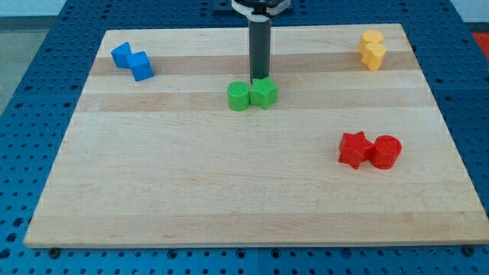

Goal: Push the green star into the green circle

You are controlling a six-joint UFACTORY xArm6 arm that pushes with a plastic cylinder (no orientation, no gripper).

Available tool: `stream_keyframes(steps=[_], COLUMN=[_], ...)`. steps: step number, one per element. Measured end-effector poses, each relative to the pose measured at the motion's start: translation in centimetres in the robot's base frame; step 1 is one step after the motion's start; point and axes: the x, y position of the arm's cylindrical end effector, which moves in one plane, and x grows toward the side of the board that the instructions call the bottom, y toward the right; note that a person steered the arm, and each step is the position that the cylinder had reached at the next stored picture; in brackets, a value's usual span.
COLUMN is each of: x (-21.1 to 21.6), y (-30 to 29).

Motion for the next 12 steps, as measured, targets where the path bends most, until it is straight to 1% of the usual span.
stream_keyframes(steps=[1,2,3,5,7,8,9,10,11,12], x=[0.0,-0.2,-0.4,-0.4,0.7,2.2,2.2,2.7,4.9,4.9], y=[0.3,7.3,8.7,9.0,5.2,3.2,3.2,5.8,8.9,8.9])
